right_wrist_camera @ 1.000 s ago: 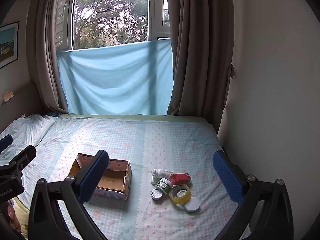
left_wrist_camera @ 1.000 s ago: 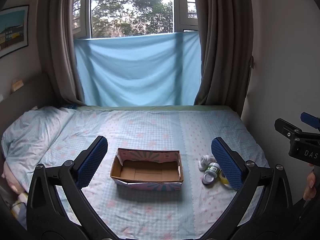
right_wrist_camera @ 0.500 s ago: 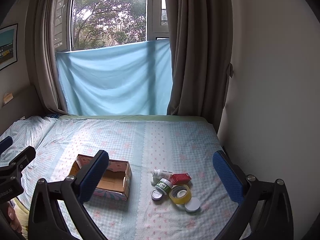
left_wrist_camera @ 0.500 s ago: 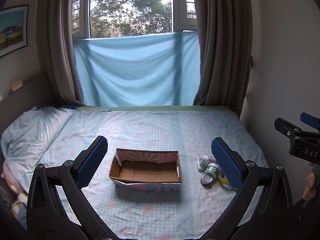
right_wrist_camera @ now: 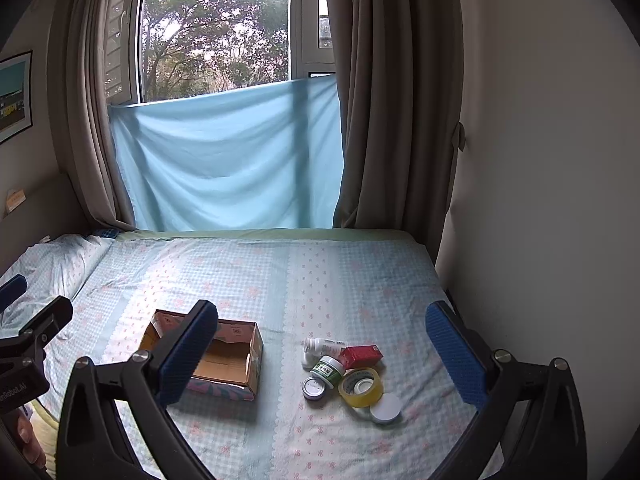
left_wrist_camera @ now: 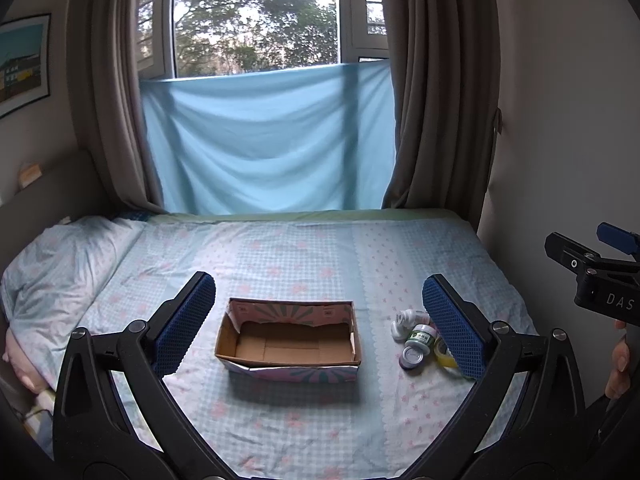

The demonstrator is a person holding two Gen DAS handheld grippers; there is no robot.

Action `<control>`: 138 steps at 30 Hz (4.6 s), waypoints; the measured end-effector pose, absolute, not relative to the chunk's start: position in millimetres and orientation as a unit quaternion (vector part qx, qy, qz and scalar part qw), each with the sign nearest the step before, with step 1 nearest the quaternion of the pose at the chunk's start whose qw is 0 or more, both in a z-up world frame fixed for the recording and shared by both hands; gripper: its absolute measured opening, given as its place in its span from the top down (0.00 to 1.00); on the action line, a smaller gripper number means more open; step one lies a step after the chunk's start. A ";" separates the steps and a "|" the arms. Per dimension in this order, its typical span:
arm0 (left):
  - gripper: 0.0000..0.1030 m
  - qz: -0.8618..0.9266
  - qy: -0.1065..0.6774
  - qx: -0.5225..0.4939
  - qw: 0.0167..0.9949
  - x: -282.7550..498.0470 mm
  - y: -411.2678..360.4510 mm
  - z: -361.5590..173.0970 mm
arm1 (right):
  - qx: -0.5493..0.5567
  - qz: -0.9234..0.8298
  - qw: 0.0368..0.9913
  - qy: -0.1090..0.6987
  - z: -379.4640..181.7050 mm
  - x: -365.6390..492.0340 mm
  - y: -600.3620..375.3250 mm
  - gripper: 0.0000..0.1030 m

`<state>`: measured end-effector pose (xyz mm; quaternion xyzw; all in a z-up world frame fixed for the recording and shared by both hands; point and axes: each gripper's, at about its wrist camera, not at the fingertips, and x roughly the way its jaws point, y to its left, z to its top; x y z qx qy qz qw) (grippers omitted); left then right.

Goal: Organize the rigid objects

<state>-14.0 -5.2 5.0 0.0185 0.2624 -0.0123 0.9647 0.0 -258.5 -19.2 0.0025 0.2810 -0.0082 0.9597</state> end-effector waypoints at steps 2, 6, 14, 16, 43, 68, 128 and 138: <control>0.00 -0.014 0.262 0.019 0.965 -13.9 -5.0 4.9 | 0.003 -0.008 0.960 0.281 -18.7 -0.1 -259.1 0.00; 0.00 -0.015 0.263 0.018 0.965 -13.8 -4.3 4.4 | 0.003 -0.009 0.960 0.281 -19.2 -0.1 -258.0 0.00; 0.00 -0.017 0.264 0.017 0.964 -14.7 -4.5 2.8 | 0.003 -0.008 0.960 0.281 -19.4 -0.3 -257.9 0.00; 0.00 -0.016 0.264 0.017 0.964 -14.7 -4.6 2.6 | 0.003 -0.008 0.960 0.281 -19.5 -0.4 -257.9 0.00; 0.00 -0.042 0.280 0.055 0.957 20.9 -9.8 6.4 | -0.012 -0.011 0.963 0.270 -17.1 -1.3 -269.1 0.00; 0.00 -0.384 0.495 0.305 0.717 271.4 -307.9 -232.2 | -0.088 -0.013 0.907 0.411 -245.7 64.8 -369.0 0.00; 0.64 -0.344 0.603 0.257 0.673 298.9 -297.8 -245.2 | -0.192 0.037 0.898 0.394 -287.8 119.9 -328.2 0.08; 0.64 -0.242 0.591 0.129 0.758 257.3 -132.3 -144.3 | -0.146 0.074 0.910 0.380 -178.5 110.7 -285.9 0.08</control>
